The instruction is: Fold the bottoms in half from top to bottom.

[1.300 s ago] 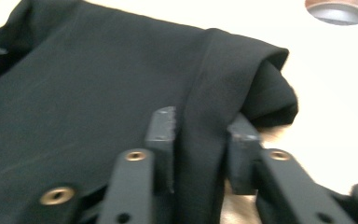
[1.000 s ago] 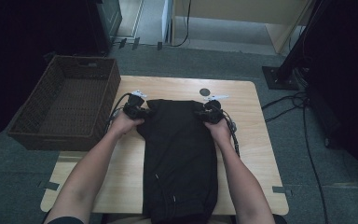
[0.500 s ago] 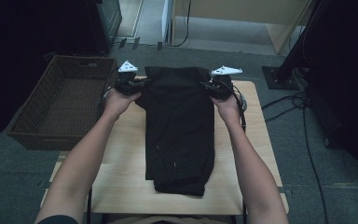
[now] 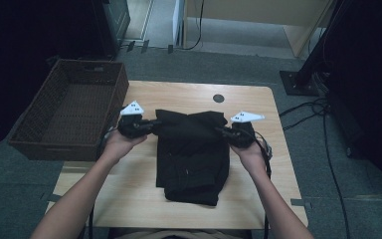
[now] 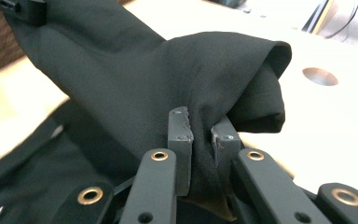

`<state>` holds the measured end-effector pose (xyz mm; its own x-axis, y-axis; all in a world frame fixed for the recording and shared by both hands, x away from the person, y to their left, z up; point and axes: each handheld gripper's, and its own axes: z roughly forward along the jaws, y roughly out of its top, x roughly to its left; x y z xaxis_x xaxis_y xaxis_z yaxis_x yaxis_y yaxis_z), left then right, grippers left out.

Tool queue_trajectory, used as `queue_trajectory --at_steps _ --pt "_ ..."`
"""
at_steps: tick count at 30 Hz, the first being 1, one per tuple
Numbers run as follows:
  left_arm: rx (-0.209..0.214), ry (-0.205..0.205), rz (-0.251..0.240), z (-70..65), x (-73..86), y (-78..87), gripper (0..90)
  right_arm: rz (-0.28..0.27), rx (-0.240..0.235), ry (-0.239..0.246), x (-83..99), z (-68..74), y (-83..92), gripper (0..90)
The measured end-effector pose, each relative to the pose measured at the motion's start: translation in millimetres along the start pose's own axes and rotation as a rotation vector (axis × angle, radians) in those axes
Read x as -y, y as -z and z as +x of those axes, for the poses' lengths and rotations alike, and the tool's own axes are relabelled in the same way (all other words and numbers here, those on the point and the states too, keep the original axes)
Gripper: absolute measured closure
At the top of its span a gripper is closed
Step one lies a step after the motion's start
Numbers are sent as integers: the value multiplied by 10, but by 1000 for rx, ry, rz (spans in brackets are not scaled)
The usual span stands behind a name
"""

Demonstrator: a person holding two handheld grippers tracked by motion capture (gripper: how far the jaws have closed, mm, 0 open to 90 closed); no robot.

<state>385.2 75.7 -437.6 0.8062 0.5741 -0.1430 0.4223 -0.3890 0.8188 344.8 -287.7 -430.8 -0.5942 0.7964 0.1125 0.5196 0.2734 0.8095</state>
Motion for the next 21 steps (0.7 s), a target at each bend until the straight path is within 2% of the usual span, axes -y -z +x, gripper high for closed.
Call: queue_trajectory --at_steps 2,4,7,9,13,15,18,21 --pt "13 -12 43 -62 139 -33 838 26 -20 -16 181 67 11 817" --pt "36 13 80 -94 281 -87 837 56 -29 -29 348 112 -30 816" --pt "53 19 131 -132 442 -185 832 130 -28 -34 589 131 -149 814" --pt "58 31 153 -137 513 -244 828 143 -22 -62 697 115 -219 814" --pt "62 50 187 -97 615 -341 821 145 -25 -58 740 92 -283 812" --pt "51 55 175 -67 622 -368 820 126 -25 -77 746 67 -314 814" --pt "29 68 161 10 599 -408 818 100 -22 -76 726 16 -378 812" --pt "11 109 146 103 563 -446 793 64 -14 -70 709 -61 -447 798"
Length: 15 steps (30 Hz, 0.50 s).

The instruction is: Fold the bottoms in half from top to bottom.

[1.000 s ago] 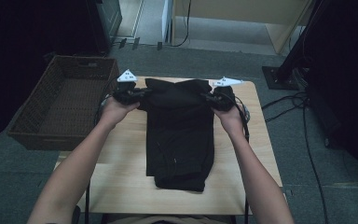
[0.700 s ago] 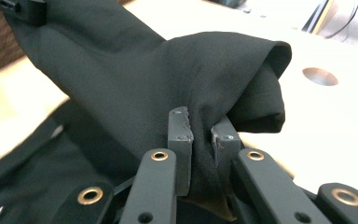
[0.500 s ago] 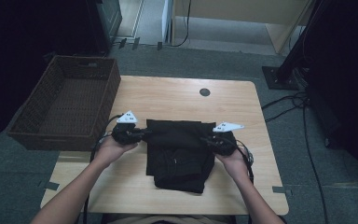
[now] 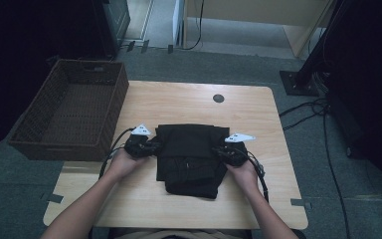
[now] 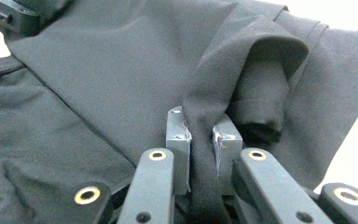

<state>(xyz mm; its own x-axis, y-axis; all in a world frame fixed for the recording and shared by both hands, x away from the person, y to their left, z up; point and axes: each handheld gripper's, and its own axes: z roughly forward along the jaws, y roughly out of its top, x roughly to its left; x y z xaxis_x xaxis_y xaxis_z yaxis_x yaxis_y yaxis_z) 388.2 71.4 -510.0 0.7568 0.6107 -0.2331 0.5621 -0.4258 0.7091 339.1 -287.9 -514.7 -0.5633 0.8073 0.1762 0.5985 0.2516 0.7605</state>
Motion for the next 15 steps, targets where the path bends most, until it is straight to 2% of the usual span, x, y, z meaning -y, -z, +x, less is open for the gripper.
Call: queue_trajectory --at_steps 3,5,7,9,11,12,14,15 --pt "8 36 -9 22 -6 1 745 -29 -9 -8 7 -42 -15 751" --pt "12 30 -7 15 -7 30 680 -27 -16 -25 -10 -48 35 698" --pt "17 42 -16 22 -25 83 608 -34 -4 -16 -29 -59 110 672" --pt "5 44 -35 27 -66 146 543 -54 3 -26 -52 -94 190 658" --pt "2 41 -53 44 -128 199 506 -87 21 -29 -76 -126 256 634" --pt "0 38 -55 54 -164 215 484 -58 8 -36 -145 -175 282 589" --pt "-5 42 -67 90 -235 223 474 -59 6 -39 -183 -194 291 580" --pt "-7 44 -64 105 -259 220 465 -82 13 -33 -231 -213 301 580"
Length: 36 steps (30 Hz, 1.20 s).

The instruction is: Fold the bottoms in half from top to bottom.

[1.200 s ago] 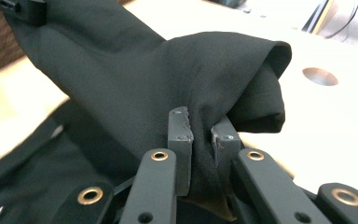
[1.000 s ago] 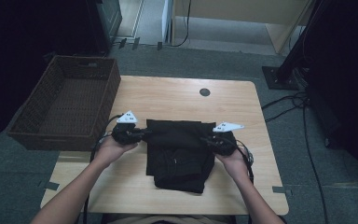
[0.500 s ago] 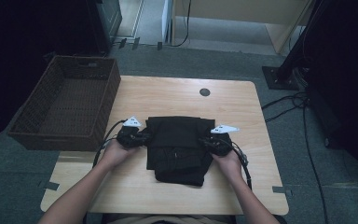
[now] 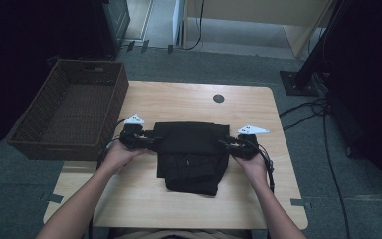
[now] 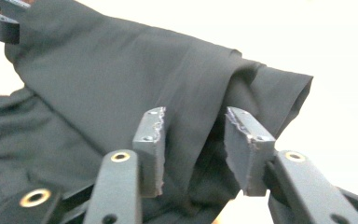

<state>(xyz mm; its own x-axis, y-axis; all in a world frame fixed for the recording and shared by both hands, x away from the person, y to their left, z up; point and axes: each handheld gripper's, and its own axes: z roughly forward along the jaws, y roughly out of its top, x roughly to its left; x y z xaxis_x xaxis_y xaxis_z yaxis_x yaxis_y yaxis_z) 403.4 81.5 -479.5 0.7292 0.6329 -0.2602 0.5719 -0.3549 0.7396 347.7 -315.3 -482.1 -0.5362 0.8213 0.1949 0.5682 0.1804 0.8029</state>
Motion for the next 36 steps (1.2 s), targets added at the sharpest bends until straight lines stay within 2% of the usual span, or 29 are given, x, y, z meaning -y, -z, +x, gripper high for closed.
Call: queue_trajectory --at_steps 4,7,10,12,15,17,18,19,21,24,28,31,36 --pt "-20 1 0 99 -119 -36 455 -14 6 17 -179 -54 -61 556" --pt "-29 4 -6 189 -194 -69 454 -12 -6 -16 -261 -153 -150 551" --pt "-38 10 10 281 -270 -141 456 5 -21 -19 -303 -219 -260 543" --pt "-34 6 11 319 -306 -181 462 25 -31 -21 -324 -215 -338 536" --pt "-9 24 19 345 -331 -260 466 44 -43 -13 -329 -202 -431 532" --pt "8 29 26 340 -314 -303 495 59 -56 -18 -322 -189 -485 543" --pt "19 32 37 336 -302 -322 540 73 -77 -32 -307 -166 -521 564" --pt "27 29 54 328 -290 -340 540 73 -77 -32 -307 -166 -521 564" --pt "15 0 58 292 -260 -353 599 95 -99 -34 -291 -123 -534 612" --pt "25 -8 50 271 -224 -344 699 101 -85 -8 -261 -64 -528 711" --pt "38 -37 48 249 -178 -319 845 133 -80 -65 -239 -45 -529 835" --pt "38 -66 41 206 -200 -271 875 125 -81 -46 -260 -9 -491 844" --pt "64 -82 -44 79 -271 -27 882 53 -96 -15 -362 107 -245 845"
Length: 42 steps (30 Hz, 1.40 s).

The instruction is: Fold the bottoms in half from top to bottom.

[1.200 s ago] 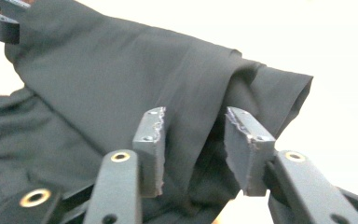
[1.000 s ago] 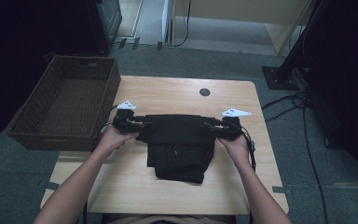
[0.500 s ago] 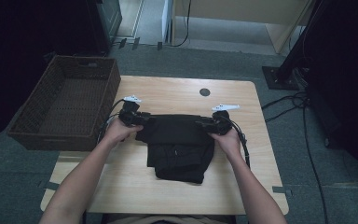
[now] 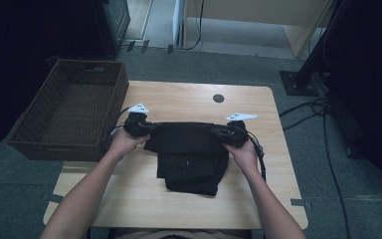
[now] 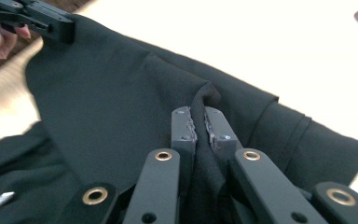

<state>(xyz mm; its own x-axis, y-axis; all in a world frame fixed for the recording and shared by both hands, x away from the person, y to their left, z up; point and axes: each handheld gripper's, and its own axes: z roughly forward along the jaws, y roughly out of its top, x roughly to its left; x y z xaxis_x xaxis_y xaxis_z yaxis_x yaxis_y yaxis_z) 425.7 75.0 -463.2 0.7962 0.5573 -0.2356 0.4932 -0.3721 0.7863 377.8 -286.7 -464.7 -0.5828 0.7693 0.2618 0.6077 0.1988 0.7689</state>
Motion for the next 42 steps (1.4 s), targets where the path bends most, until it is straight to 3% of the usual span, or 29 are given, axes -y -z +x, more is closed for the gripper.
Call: queue_trajectory --at_steps 6,10,12,14,17,21,25,29,32,38,39,42 --pt "43 -11 -46 -287 78 263 882 -36 -22 71 77 249 310 840" --pt "70 -17 -9 -449 229 282 881 -2 -31 94 273 371 396 833" --pt "90 -19 22 -524 321 248 880 27 -28 91 392 406 387 833" --pt "118 6 50 -567 411 177 879 74 -25 88 507 429 336 833" --pt "102 -8 107 -621 499 38 877 124 -15 73 646 442 239 838" --pt "83 -21 155 -648 554 -119 872 143 11 111 745 443 125 843" --pt "70 -6 152 -589 573 -205 872 140 12 115 730 419 53 851" --pt "44 10 127 -463 529 -249 872 93 18 81 655 276 -61 854" --pt "17 35 107 -302 465 -296 873 80 16 30 512 141 -204 854" --pt "-54 99 72 62 293 -402 869 79 66 31 167 -31 -553 853" --pt "-66 92 71 111 272 -415 868 72 71 23 127 -66 -602 854" --pt "-99 122 63 191 226 -431 874 57 108 40 59 -77 -704 854"
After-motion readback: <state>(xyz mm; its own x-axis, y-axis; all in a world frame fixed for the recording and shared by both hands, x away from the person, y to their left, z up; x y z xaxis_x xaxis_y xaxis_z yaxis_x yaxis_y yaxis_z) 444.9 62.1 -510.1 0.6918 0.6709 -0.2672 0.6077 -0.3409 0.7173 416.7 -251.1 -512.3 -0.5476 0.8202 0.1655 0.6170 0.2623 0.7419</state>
